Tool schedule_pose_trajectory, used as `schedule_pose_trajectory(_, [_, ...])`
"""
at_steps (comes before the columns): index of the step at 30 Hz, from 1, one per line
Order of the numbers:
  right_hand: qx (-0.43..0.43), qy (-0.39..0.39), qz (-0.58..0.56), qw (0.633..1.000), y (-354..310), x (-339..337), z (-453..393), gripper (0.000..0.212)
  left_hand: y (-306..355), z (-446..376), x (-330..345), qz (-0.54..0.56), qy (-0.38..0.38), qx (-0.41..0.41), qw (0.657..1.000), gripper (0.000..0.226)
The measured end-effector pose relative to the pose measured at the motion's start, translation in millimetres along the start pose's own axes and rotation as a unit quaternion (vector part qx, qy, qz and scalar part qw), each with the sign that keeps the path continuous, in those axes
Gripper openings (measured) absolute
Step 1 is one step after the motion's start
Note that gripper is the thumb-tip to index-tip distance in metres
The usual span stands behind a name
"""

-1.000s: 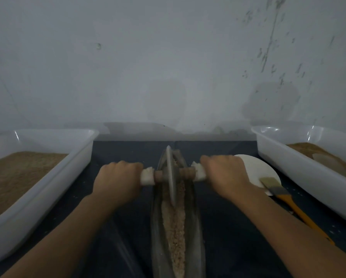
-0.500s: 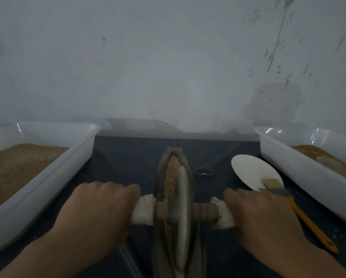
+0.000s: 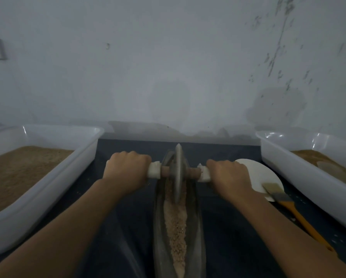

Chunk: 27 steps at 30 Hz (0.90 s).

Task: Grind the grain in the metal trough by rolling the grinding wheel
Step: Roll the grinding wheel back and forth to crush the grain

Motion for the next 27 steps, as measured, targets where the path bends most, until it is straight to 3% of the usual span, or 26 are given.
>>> schedule_pose_trajectory(8, [-0.088,0.065,-0.061,0.992,-12.1,-79.9,83.4,0.051,5.6,92.5,-50.6,0.032,-0.079,0.005,0.996,0.032])
schedule_pose_trajectory(14, [-0.081,0.003,-0.029,0.996,-13.4,-67.1,67.8,0.036,3.9,85.8,-39.8,0.039,-0.086,-0.019,0.995,0.030])
schedule_pose_trajectory(21, [-0.047,-0.017,0.031,0.998,-6.9,-16.3,-6.7,0.019,-3.3,19.9,7.7,0.056,-0.017,-0.046,0.997,0.023])
schedule_pose_trajectory(27, [-0.042,-0.026,0.003,0.999,-5.9,-17.8,5.1,0.025,1.0,21.4,-2.4,0.023,-0.012,-0.015,1.000,0.025])
Point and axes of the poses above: each hand's wrist, its own z-axis away from the middle knuckle, its own x-axis out of the palm, y = z × x, the point moved 5 cm from there along -z, towards the middle knuckle, and after that the axes turned 5 degrees about y, right-handed, at the moved point
